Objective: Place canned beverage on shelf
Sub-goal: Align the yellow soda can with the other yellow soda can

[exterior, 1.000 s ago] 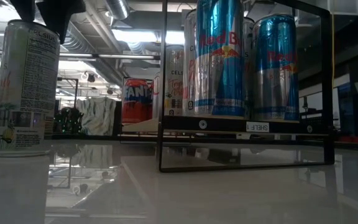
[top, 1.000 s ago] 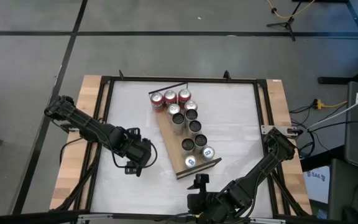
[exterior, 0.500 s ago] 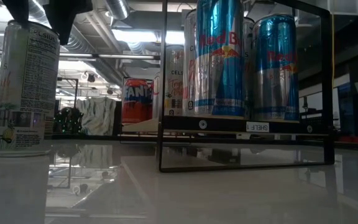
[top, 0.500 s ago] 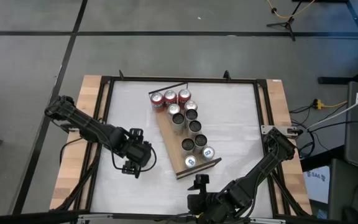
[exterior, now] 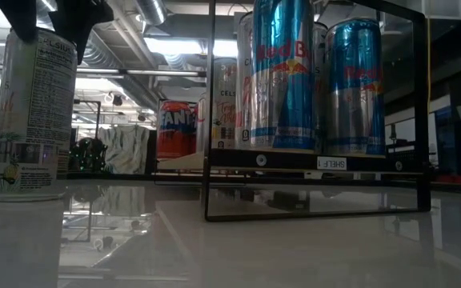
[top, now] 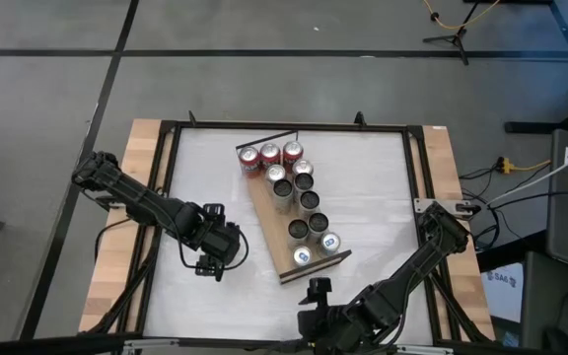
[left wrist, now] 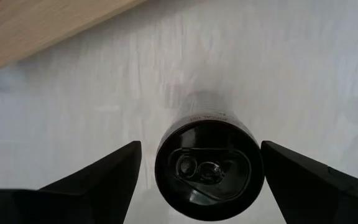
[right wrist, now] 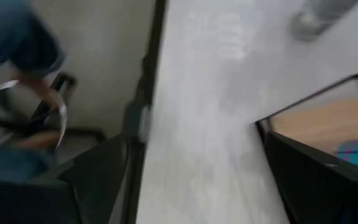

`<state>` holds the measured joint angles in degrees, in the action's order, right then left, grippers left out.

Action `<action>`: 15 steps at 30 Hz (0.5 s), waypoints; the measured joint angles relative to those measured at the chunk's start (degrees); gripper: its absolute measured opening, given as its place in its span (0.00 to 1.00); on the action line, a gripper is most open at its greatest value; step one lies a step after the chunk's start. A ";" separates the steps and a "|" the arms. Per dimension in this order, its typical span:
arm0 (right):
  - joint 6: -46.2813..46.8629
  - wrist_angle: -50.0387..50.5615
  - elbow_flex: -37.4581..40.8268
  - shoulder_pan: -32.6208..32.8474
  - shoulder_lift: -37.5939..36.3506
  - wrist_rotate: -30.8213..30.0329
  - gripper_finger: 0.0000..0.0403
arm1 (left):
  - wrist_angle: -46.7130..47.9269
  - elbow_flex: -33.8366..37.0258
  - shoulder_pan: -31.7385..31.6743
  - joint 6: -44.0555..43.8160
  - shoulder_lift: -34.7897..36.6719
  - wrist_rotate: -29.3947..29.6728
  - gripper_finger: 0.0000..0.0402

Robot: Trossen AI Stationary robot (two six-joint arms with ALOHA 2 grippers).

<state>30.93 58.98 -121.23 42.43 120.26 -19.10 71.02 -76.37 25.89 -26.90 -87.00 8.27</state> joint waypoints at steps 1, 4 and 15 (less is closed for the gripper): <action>-0.93 0.05 0.00 -0.02 -0.21 1.66 0.91 | 0.00 0.04 0.00 -0.01 0.00 0.01 0.80; -3.33 2.29 0.00 -0.01 -2.01 3.15 0.91 | 0.02 0.05 0.02 -0.54 0.00 -0.01 0.79; -9.47 15.66 0.00 -0.01 -11.30 -5.64 0.91 | -0.24 1.96 0.00 -5.97 0.04 -1.69 0.65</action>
<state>21.46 74.64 -121.23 42.41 108.96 -24.73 70.78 -74.41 25.89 -32.87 -86.96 6.57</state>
